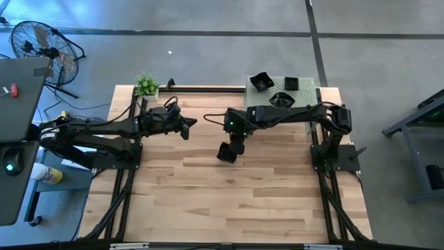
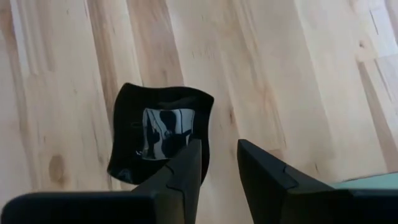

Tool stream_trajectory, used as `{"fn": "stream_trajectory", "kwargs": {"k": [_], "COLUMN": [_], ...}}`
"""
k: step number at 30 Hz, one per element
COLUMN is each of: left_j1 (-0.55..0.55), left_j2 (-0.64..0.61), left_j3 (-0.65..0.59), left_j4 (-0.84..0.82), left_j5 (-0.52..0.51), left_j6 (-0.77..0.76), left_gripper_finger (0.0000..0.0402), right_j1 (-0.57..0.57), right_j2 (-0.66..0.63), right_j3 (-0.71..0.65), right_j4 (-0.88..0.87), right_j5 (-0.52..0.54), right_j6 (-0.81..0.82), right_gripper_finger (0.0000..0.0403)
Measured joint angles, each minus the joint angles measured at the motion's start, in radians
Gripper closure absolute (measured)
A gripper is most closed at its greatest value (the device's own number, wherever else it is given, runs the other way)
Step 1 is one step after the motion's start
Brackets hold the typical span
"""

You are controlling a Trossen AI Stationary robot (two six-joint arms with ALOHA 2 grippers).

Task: Pick & Place Mini shaped plates
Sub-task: Stack the distorted square plate on top of the distorted square plates on the shelf

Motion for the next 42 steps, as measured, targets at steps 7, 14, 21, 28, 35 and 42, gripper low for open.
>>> {"fn": "stream_trajectory", "kwargs": {"k": [7,14,21,28,35,42], "left_j1": [0.000,0.000,0.000,0.000,0.000,0.000], "left_j2": [0.000,0.000,0.000,0.001,0.001,0.001], "left_j3": [0.000,0.000,0.000,0.000,0.001,0.001], "left_j4": [0.002,0.003,0.002,-0.001,-0.003,-0.004], "left_j5": [0.000,0.000,0.000,-0.007,-0.008,-0.009], "left_j6": [0.002,0.002,0.002,0.001,0.001,0.001], "left_gripper_finger": [0.0397,0.0397,0.0397,0.0397,0.0397,0.0397], "right_j1": [0.000,0.001,0.014,0.018,0.019,0.019], "right_j2": [-0.049,-0.166,-0.187,-0.030,0.046,0.058], "right_j3": [-0.005,-0.005,0.167,0.333,0.232,0.104], "right_j4": [-0.007,-0.003,-0.017,-0.135,-0.155,-0.084], "right_j5": [-0.007,0.019,0.029,-0.035,-0.086,-0.091], "right_j6": [0.030,0.058,0.019,-0.114,-0.118,-0.137], "right_gripper_finger": [0.0304,0.0286,0.0289,0.0382,0.0350,0.0275]}}
